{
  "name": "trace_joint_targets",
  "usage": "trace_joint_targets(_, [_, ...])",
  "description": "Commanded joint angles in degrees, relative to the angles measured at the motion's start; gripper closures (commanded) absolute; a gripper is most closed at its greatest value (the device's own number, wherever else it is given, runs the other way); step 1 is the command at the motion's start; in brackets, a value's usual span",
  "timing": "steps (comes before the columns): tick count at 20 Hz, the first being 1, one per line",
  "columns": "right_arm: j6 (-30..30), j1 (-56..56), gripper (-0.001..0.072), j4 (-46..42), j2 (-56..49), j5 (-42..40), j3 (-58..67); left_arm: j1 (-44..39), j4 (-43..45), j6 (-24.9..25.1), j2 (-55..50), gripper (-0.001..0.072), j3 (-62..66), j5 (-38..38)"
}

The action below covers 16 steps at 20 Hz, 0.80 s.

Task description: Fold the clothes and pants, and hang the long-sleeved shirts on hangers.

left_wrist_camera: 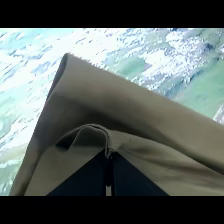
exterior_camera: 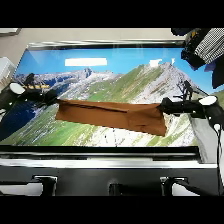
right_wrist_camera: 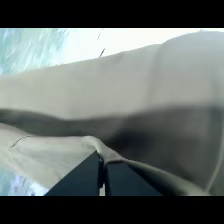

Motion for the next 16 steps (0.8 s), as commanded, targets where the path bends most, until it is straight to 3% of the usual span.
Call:
trace_joint_targets(1, [-0.11,0.09,0.0685,-0.22,-5.33,-1.86,2.01,-1.66,0.17,0.11,-7.65,0.0697,5.79,-0.20])
trace_joint_targets(2, [-0.13,0.09,0.0677,-0.07,-6.19,-1.79,2.01,-1.92,0.15,0.11,-8.68,0.0695,6.08,-0.20])
trace_joint_targets(3, [0.00,0.07,0.0589,0.44,-6.67,-1.44,2.01,-2.08,0.13,0.11,-9.14,0.0683,6.21,-0.46])
trace_joint_targets(5, [0.00,-0.57,0.0532,1.62,-6.14,1.73,3.32,-1.86,0.20,0.13,-8.79,0.0455,6.82,-1.92])
trace_joint_targets(8, [0.22,-5.18,0.0218,-2.56,-3.98,12.13,9.35,-0.28,3.98,-0.13,-7.30,0.0402,12.61,-12.04])
trace_joint_targets(10, [1.11,-10.14,0.0096,-5.33,-2.36,15.98,10.27,0.04,9.57,-0.09,-4.76,0.0385,16.17,-18.36])
trace_joint_targets(13, [-0.33,-14.78,0.0033,-6.91,-3.91,18.58,9.79,0.04,14.56,-0.11,0.70,0.0385,17.70,-21.88])
trace_joint_targets(16, [-2.27,-14.45,0.0032,-5.81,-8.52,19.04,9.79,0.02,15.21,-1.03,4.68,0.0386,17.70,-22.84])
